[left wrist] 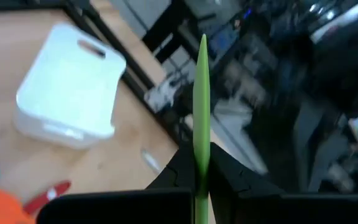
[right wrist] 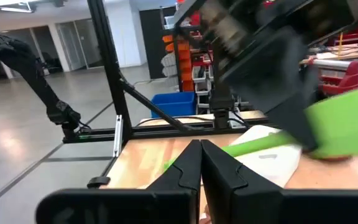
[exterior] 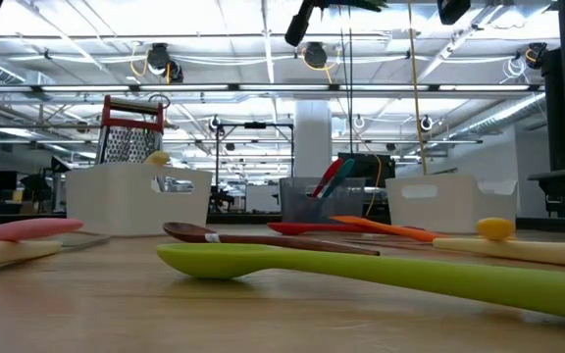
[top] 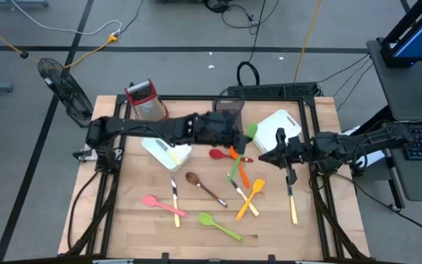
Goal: Pick & Place Kitchen Items
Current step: Put the green spatula into the black bin
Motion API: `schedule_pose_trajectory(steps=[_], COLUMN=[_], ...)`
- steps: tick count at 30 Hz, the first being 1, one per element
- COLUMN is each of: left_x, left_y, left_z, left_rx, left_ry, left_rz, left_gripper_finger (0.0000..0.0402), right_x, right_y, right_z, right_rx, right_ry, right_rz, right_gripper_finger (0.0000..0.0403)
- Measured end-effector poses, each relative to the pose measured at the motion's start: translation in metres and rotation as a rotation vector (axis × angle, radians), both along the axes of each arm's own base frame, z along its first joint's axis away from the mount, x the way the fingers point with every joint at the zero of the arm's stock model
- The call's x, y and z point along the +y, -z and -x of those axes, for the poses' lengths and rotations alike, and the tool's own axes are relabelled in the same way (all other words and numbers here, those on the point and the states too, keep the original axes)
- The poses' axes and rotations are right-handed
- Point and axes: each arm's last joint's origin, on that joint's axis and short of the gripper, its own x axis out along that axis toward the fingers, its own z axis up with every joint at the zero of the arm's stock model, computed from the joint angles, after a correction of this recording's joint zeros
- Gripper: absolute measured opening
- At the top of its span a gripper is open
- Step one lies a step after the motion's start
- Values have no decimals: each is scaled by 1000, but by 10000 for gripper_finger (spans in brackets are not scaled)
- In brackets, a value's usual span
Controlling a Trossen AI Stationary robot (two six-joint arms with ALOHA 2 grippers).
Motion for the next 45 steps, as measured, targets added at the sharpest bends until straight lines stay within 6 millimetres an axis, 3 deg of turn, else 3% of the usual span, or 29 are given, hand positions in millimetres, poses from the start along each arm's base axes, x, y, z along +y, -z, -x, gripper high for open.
schedule_pose_trajectory(steps=[15, 25, 30, 35, 45], left_x=[86, 126, 128, 115, 85], left_y=[-7, 0, -3, -10, -17], left_z=[8, 21, 20, 15, 5], left_rx=[-88, -43, -91, -150, -201], left_ry=[-159, -296, -300, -231, -125], left_rz=[77, 192, 221, 183, 54], left_gripper_finger=[15, 15, 8, 15, 17], right_x=[-2, -3, -7, -12, -22], right_y=[4, 5, 6, 8, 5], right_z=[0, 0, -3, -8, -14], right_rx=[12, 16, 27, 30, -13], right_ry=[83, 86, 188, 232, 226], right_rz=[15, 30, 44, 60, -113], right_gripper_finger=[4, 4, 4, 14, 147])
